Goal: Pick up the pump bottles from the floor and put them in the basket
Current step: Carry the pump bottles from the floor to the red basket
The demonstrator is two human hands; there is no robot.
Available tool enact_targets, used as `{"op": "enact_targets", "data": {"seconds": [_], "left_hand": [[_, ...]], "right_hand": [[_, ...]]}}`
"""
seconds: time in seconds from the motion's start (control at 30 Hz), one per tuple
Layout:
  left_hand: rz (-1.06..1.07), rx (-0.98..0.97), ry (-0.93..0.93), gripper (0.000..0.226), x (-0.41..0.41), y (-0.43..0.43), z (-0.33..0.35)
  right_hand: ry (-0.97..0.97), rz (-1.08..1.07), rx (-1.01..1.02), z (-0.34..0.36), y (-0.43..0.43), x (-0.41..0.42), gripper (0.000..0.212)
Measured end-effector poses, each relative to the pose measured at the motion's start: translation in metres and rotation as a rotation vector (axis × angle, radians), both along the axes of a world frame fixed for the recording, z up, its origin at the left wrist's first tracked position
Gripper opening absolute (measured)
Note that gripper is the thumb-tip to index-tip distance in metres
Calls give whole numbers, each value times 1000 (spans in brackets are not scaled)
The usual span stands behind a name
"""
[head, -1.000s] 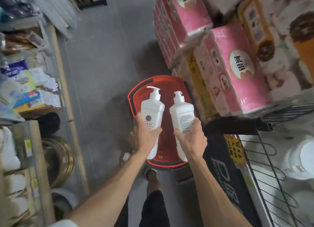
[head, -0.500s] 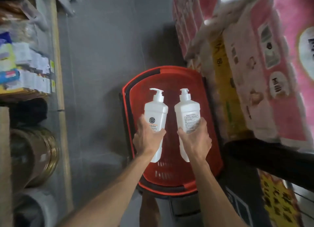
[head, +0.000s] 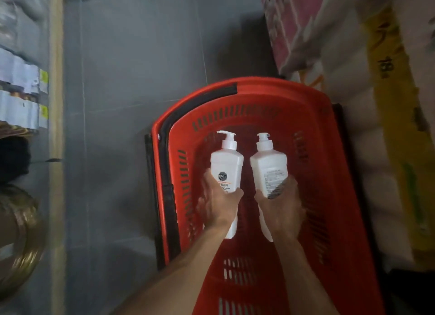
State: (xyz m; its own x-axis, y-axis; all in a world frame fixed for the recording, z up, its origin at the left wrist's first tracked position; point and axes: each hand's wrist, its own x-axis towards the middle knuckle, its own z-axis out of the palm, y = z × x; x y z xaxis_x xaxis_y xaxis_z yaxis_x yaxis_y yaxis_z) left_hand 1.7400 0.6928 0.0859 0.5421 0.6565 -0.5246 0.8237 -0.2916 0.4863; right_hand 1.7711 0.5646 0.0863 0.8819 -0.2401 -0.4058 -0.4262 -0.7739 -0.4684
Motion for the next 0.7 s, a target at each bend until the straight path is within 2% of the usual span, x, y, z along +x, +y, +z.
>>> {"op": "enact_targets", "data": {"seconds": [0.3,0.47,0.7], "left_hand": [[91,72,18,86,10,-16,-106],[109,100,0,88,18,-21,-144],[171,109,-99,89,29,-32,-183]], "right_hand": [[24,-37,2,-107,1,15,77],[15,-44,16,-150,2,21,85],[-64,-39,-13,-191,8,28,85]]}}
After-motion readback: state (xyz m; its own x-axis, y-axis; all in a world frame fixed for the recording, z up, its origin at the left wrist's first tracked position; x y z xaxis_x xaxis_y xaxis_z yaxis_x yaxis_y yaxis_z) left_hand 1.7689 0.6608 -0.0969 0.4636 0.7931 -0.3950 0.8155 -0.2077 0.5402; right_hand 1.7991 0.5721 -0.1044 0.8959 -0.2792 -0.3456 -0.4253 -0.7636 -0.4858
